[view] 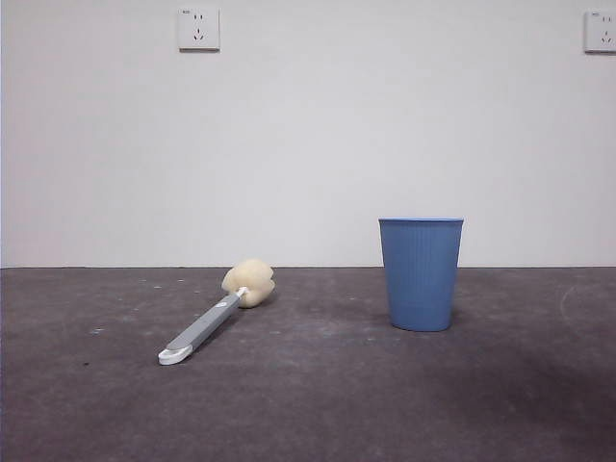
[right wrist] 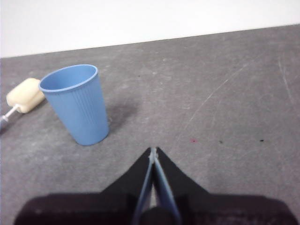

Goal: Pick up the cup brush,pick up the cup,insert the brush into the cup,clean the cup,put the cup brush back,put the cup back to the fixed position on the table

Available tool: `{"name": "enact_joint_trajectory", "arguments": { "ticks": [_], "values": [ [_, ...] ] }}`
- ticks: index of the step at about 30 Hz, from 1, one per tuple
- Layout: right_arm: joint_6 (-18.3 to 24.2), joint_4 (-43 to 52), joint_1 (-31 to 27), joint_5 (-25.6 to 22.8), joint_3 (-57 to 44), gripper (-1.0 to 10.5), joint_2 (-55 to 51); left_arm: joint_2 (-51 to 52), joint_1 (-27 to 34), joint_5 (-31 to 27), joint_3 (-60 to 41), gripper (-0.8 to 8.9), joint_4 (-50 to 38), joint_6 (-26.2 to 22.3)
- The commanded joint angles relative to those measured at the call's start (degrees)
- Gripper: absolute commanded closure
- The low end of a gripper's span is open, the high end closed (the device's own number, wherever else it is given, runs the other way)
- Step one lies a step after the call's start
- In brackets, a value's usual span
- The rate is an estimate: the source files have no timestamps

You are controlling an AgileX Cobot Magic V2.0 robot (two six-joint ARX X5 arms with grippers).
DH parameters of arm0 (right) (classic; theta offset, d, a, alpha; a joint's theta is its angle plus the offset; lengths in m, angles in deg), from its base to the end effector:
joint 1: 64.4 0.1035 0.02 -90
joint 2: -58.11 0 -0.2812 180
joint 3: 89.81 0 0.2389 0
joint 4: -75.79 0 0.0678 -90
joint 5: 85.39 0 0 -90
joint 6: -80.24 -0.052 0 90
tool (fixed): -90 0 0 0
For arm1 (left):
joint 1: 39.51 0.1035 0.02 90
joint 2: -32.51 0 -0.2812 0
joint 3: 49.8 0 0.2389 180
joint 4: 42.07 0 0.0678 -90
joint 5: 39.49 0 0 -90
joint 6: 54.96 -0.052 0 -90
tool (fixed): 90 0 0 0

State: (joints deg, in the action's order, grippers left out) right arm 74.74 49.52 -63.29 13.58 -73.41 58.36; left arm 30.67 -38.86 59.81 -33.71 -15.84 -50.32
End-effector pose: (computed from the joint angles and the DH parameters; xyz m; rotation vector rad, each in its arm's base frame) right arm 0.0854 0.0098 0.1502 0.1076 0.1847 0.1669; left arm 0.0871 -0.0074 0.1466 -0.0987 0.2145 -0.1419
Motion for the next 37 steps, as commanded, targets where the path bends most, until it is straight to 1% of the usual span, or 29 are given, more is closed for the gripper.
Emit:
{"name": "enact_joint_trajectory", "arguments": {
  "ticks": [1, 2, 5, 6, 9, 13, 16, 21, 24, 27, 32, 33, 37],
  "values": [
    [-7.93, 0.17, 0.09, 0.13, -0.83, 9.5, 0.02, 0.13, 0.20, 0.28, -0.46, 8.17, 0.37, 3.72],
    [-9.68, 0.17, 0.09, 0.09, -0.83, 9.5, 0.02, 0.13, 0.20, 0.28, -0.44, 8.17, 0.37, 4.74],
    [-10.23, 0.15, 0.09, 0.15, -0.81, 9.5, 0.22, 0.13, 0.20, 1.68, -0.31, 8.19, 0.31, 7.43],
    [-11.06, 0.11, 0.09, 0.31, -0.77, 9.6, 0.28, 0.13, 0.20, 2.34, -0.26, 8.20, 0.11, 8.48],
    [-14.49, 0.09, 0.11, 2.82, 0.26, 9.6, 0.68, 0.13, 0.20, 4.44, 0.55, 8.20, 0.28, 11.13],
    [-15.26, 0.07, 0.20, 3.21, 3.21, 9.6, 1.60, 0.13, 0.11, 5.05, 3.23, 8.20, 1.33, 13.70],
    [-15.50, -0.85, 0.20, 3.28, 6.47, 9.6, 2.89, 0.11, 0.09, 6.40, 5.95, 8.20, 2.29, 13.88],
    [-15.23, -3.32, 0.20, 7.45, 13.38, 9.6, 7.06, -2.03, 0.09, 8.13, 12.55, 8.20, 7.28, 13.77],
    [-13.42, -7.78, 0.24, 9.11, 18.23, 9.6, 9.99, -4.31, 0.09, 11.06, 16.63, 8.20, 10.88, 12.98],
    [-9.79, -13.94, 0.37, 12.37, 23.76, 9.6, 13.57, -7.19, 0.09, 14.60, 20.90, 8.20, 14.34, 10.67],
    [-1.33, -24.44, 1.38, 19.26, 32.46, 9.6, 20.06, -12.61, 0.09, 20.61, 28.11, 8.20, 22.01, 4.87],
    [-0.24, -26.18, 1.60, 20.41, 33.88, 9.6, 21.24, -13.53, 0.09, 21.77, 29.29, 8.20, 23.47, 3.58],
    [4.42, -34.97, 2.58, 22.82, 39.89, 9.6, 26.38, -17.29, 0.07, 26.43, 33.81, 8.20, 29.75, -1.11]
  ]
}}
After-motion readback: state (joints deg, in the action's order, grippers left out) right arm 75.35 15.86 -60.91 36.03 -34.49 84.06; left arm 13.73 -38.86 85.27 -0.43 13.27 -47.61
